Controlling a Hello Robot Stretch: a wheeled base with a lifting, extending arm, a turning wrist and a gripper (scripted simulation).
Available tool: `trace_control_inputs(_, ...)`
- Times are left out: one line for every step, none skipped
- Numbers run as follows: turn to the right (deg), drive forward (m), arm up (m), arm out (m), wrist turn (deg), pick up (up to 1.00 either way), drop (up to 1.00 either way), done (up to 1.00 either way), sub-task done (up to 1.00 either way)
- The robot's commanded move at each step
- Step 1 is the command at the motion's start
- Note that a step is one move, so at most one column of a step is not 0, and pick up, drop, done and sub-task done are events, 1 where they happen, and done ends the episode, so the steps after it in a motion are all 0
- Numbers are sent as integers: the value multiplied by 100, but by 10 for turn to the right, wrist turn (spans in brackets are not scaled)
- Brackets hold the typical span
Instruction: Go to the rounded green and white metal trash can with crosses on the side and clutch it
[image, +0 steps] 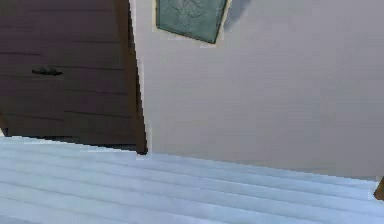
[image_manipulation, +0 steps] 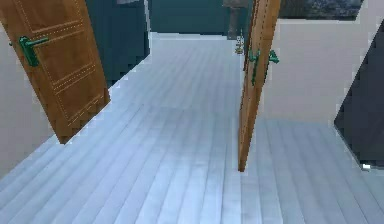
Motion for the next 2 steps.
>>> trace_control_inputs(450,0,0,0,0,0,0,0,0)
trace_control_inputs(0,5,0,0,0,0,0,0,0)
